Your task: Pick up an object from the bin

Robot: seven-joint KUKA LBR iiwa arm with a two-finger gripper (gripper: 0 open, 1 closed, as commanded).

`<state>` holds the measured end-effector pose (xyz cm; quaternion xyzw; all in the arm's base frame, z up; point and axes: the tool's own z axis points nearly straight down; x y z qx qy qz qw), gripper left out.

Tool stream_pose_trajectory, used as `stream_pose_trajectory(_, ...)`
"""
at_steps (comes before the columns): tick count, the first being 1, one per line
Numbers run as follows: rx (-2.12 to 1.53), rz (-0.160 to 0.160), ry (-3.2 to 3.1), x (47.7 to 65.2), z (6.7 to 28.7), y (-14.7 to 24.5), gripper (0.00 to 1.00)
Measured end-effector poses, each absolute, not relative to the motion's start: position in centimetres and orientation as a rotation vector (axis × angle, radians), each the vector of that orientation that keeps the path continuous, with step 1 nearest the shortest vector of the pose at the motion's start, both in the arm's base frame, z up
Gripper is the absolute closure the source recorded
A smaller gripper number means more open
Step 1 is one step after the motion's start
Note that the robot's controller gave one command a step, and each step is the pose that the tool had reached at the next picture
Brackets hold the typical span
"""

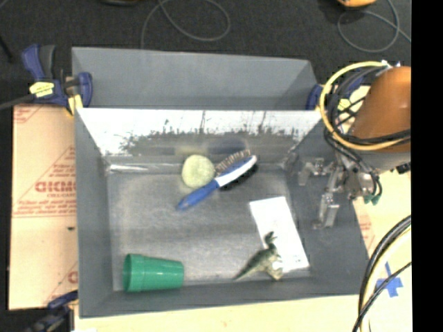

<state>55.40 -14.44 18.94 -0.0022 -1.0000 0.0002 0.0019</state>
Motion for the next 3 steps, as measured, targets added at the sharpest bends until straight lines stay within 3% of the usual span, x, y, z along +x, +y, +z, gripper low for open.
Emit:
stream_pose_trajectory(1, 0.000, 0.003, -3.146, 55.6, 19.4, -14.4, 0.00)
stream_pose_trajectory(2, 0.234, 0.007, -3.144, 55.2, 15.8, -13.4, 0.00)
stream_pose_trajectory(3, 0.910, 0.001, -3.008, 51.3, 13.6, -11.1, 0.00)
